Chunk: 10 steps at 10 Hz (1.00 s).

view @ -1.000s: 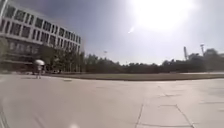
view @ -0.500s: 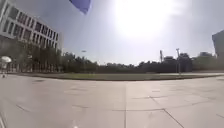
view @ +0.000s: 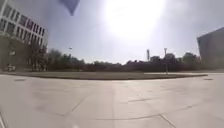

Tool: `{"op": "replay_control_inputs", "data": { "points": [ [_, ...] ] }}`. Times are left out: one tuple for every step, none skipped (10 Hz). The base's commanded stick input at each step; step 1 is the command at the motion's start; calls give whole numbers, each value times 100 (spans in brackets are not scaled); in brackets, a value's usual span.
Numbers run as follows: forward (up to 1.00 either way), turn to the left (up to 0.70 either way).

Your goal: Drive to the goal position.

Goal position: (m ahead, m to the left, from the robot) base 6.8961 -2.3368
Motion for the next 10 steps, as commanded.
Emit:
{"op": "replay_control_inputs", "data": {
  "points": [
    [70, 0],
    [70, 0],
    [70, 0],
    [70, 0],
    [70, 2],
    [70, 3],
    [70, 3],
    [70, 2],
    [70, 1],
    [70, 0]
  ]
}}
